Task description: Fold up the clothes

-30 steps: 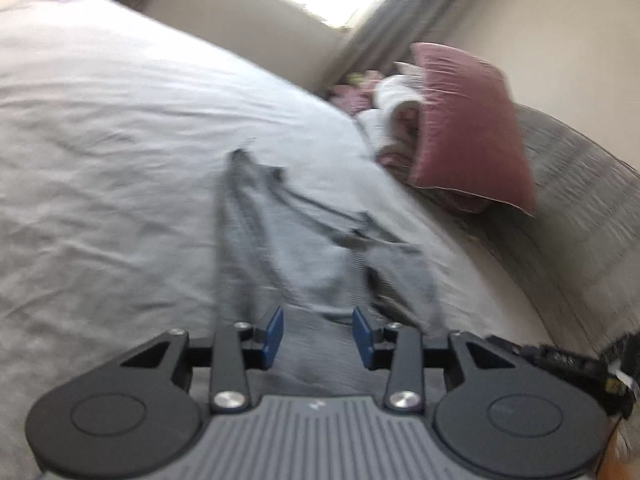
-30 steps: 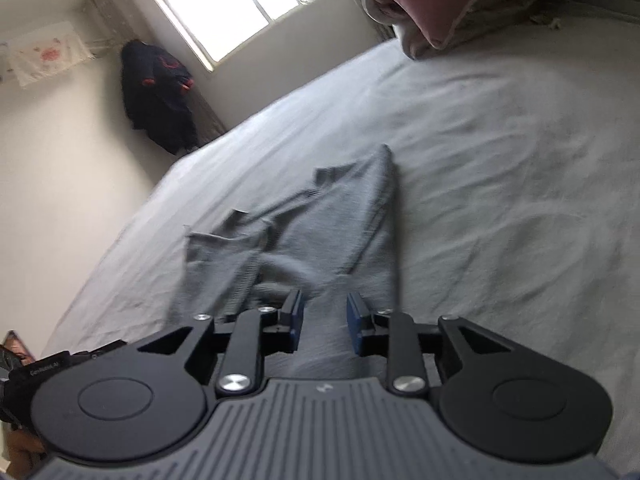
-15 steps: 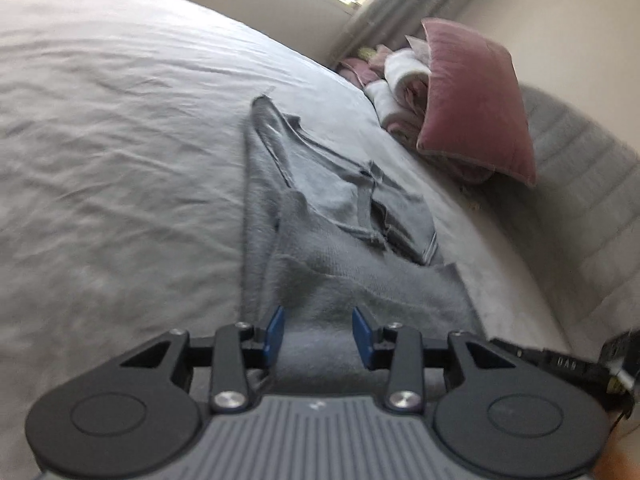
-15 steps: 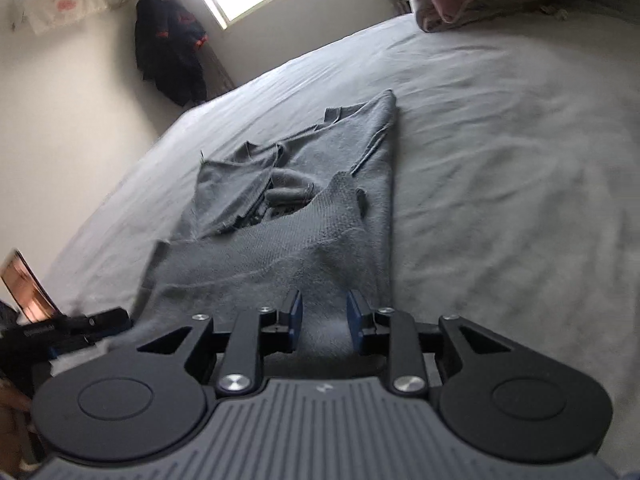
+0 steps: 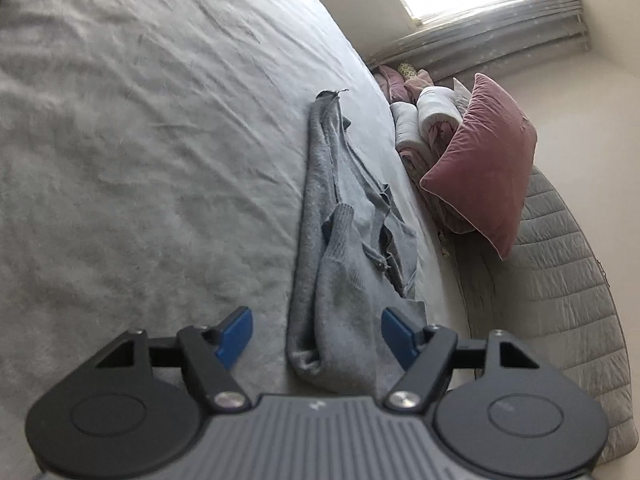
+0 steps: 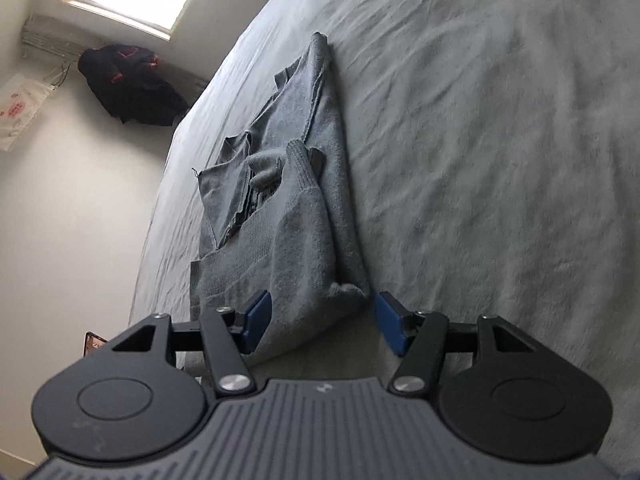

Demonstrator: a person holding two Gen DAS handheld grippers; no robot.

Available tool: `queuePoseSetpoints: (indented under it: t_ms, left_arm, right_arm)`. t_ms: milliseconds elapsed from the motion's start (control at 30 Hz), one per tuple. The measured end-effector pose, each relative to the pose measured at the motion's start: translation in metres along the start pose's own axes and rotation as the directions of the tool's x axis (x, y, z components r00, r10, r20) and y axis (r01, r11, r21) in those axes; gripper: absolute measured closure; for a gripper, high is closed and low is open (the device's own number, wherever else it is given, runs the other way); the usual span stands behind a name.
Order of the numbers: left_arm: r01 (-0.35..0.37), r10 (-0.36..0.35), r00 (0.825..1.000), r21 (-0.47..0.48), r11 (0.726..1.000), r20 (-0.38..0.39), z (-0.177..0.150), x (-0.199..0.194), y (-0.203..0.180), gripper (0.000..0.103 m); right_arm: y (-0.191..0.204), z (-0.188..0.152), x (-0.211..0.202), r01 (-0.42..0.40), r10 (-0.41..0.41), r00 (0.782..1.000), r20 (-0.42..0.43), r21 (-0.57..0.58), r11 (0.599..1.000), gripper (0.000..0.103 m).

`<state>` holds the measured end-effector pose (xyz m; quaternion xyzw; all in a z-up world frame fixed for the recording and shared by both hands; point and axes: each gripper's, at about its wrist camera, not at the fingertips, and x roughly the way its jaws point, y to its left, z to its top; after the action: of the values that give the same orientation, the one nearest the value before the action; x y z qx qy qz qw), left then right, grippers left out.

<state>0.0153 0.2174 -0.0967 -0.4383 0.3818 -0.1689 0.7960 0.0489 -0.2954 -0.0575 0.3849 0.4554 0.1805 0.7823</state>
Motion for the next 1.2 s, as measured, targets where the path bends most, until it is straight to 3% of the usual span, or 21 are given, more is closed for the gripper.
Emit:
queuePoseSetpoints:
  t_ms: [367, 400, 467, 500, 567, 600, 933, 1200]
  left_arm:
    - [0.039, -0.022, 0.995, 0.166, 0.985, -0.102, -0.005, 0.048, -0.026, 0.035]
    - [0.04, -0.022, 0.994, 0.178, 0.983, -0.105, -0.005, 0.052, -0.027, 0.039]
    - [0.038, -0.02, 0.995, 0.171, 0.985, -0.102, -0.008, 0.057, -0.024, 0.062]
    - [0.034, -0.017, 0.995, 0.166, 0.986, -0.1, -0.008, 0.06, -0.022, 0.068]
    - [0.03, -0.017, 0.996, 0.139, 0.99, -0.092, -0.009, 0.063, -0.018, 0.082]
    - [0.029, -0.019, 0.996, 0.12, 0.992, -0.086, -0.009, 0.063, -0.016, 0.085]
    - [0.053, -0.055, 0.995, -0.026, 0.998, -0.08, -0.019, 0.049, -0.017, 0.089]
    - [0.038, -0.041, 0.989, -0.028, 0.999, -0.141, -0.043, 0.021, -0.023, 0.089]
  right_arm:
    - [0.004, 0.011, 0.029, -0.065, 0.064, 0.998, -0.012, -0.081, 0.995, 0.041]
    - [0.006, 0.011, 0.032, -0.067, 0.067, 0.998, -0.005, -0.094, 0.993, 0.046]
    - [0.011, 0.008, 0.038, -0.055, 0.057, 0.998, 0.012, -0.126, 0.991, 0.055]
    - [0.014, 0.007, 0.041, -0.052, 0.055, 0.998, 0.017, -0.143, 0.988, 0.057]
    - [0.015, 0.006, 0.046, -0.057, 0.061, 0.998, 0.021, -0.152, 0.987, 0.07]
    - [0.013, 0.007, 0.049, -0.065, 0.067, 0.998, 0.011, -0.133, 0.989, 0.084]
    - [0.0, 0.011, 0.034, -0.146, 0.146, 0.989, 0.002, -0.004, 0.989, 0.087]
    - [0.004, 0.003, 0.019, -0.167, 0.167, 0.985, -0.03, -0.002, 0.986, 0.087]
